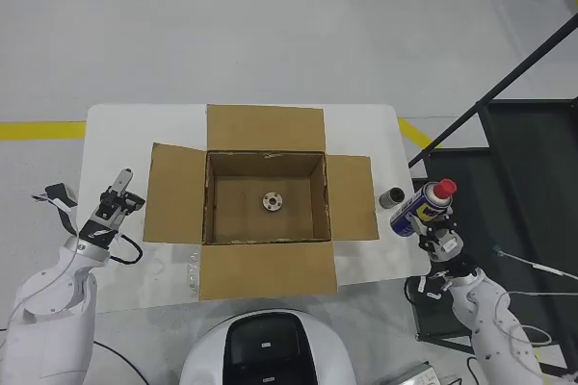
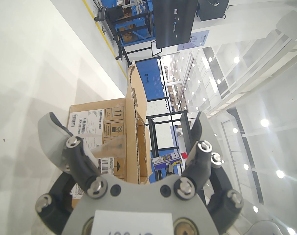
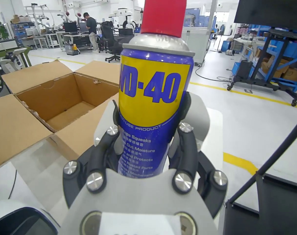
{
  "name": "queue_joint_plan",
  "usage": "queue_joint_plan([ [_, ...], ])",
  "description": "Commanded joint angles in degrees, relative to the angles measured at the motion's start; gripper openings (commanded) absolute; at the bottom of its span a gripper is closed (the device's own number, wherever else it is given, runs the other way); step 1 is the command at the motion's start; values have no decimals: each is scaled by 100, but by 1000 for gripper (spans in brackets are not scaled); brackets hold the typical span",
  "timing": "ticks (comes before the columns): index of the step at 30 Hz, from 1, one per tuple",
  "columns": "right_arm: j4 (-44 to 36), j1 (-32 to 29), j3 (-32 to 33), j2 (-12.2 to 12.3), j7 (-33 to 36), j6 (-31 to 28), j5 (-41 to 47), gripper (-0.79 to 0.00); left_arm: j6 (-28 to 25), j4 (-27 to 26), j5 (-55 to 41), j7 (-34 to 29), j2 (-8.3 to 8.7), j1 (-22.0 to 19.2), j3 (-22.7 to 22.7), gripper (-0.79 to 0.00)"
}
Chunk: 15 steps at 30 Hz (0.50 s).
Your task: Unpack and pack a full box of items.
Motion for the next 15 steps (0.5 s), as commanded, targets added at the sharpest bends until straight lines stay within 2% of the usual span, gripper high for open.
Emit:
queue_joint_plan([
  [1, 321, 167, -140, -10, -369, 176, -210, -785, 0, 0, 0, 0, 0, 0, 0, 0],
  [4, 1022, 484, -429, -43, -1028, 500, -515, -785, 0, 0, 0, 0, 0, 0, 0, 0],
  [8, 2051, 1044, -708, -90, -1589, 582, -527, -785, 0, 0, 0, 0, 0, 0, 0, 0],
  [15, 3295, 1785, -1200, -158, -1822, 802, -541, -785, 0, 0, 0, 0, 0, 0, 0, 0],
])
